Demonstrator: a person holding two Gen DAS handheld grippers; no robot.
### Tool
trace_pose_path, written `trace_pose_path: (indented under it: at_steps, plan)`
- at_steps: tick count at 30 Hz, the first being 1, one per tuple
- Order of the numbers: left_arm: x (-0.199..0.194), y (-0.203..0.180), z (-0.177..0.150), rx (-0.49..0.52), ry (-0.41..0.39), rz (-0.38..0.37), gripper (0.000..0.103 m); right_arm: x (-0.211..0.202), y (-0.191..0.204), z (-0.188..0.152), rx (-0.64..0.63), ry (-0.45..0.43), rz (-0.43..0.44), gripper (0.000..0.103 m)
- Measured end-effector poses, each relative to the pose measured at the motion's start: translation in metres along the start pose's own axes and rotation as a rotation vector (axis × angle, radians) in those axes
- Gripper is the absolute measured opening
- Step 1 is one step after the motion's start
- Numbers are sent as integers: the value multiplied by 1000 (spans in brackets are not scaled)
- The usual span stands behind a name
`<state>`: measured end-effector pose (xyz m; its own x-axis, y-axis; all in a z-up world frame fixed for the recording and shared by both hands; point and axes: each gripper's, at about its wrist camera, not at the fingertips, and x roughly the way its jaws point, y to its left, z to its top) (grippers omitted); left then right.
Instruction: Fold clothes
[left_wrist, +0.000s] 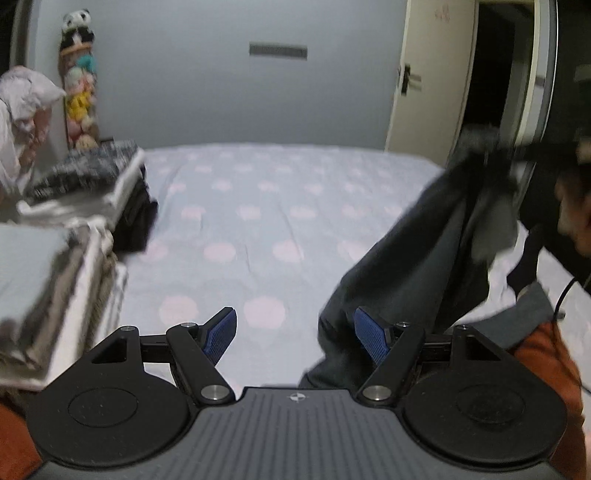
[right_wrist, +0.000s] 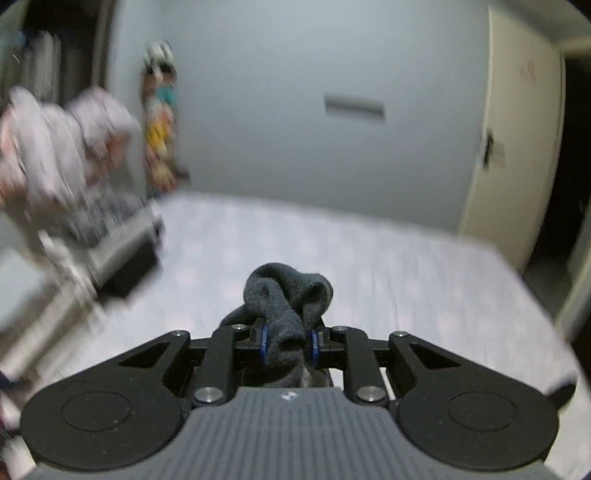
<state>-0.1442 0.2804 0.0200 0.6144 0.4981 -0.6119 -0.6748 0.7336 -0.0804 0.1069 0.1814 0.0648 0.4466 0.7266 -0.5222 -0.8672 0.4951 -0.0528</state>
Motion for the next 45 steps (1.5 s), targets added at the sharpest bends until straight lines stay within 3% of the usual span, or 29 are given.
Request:
trace_pose_path:
  at_steps: [3, 7, 8, 10, 13, 18, 22, 24, 26, 28, 29, 30, 33, 34, 35, 36, 37, 41, 45]
  plan:
    - [20, -8, -15, 41, 54, -33, 84, 49, -37, -54, 105, 109, -94, 24]
    - [47, -22, -39, 123, 138, -94, 84, 89, -74, -89, 265, 203, -170, 34]
    - [53, -25, -45, 141, 159, -102, 84, 95, -81, -94, 293, 214, -174, 35]
    - [68, -28, -56, 175, 199, -112, 84, 103, -86, -91, 325, 222, -173, 50]
    - [90, -33, -72, 214, 256, -120, 84, 93, -98, -93, 296, 201, -172, 60]
    - [126, -36, -99, 242, 366, -118, 84, 64, -109, -97, 319, 240, -95, 64]
    - [153, -38, -114, 256, 449, -68, 82, 62, -88, -126, 254, 373, 34, 64]
    - [163, -39, -116, 258, 465, -19, 72, 69, -70, -141, 196, 449, 61, 64]
    - [169, -37, -114, 241, 459, -3, 65, 80, -53, -155, 139, 502, 61, 65]
    - [170, -35, -109, 212, 446, 14, 45, 94, -39, -167, 90, 539, 35, 71]
    - [170, -33, -103, 203, 432, 24, 24, 103, -35, -172, 73, 561, 10, 71]
    - [169, -31, -98, 192, 417, 33, 18, 110, -33, -175, 61, 575, -9, 71]
    - [151, -10, -73, 97, 310, 48, 12, 126, -32, -178, 39, 576, -38, 70]
    - [144, -2, -63, 63, 272, 52, 12, 128, -33, -177, 34, 572, -53, 64]
    - [137, 6, -54, 35, 234, 63, 11, 130, -35, -176, 30, 568, -69, 55]
    - [128, 14, -42, 9, 195, 72, 11, 132, -36, -175, 26, 563, -85, 30]
    - [120, 23, -31, -16, 158, 80, 11, 131, -41, -172, 42, 558, -96, 16]
    - [89, 45, 5, -64, 43, 129, 10, 109, -65, -154, 117, 486, -125, 12]
    - [60, 62, 39, -87, -61, 209, 10, 69, -94, -120, 144, 361, -215, 4]
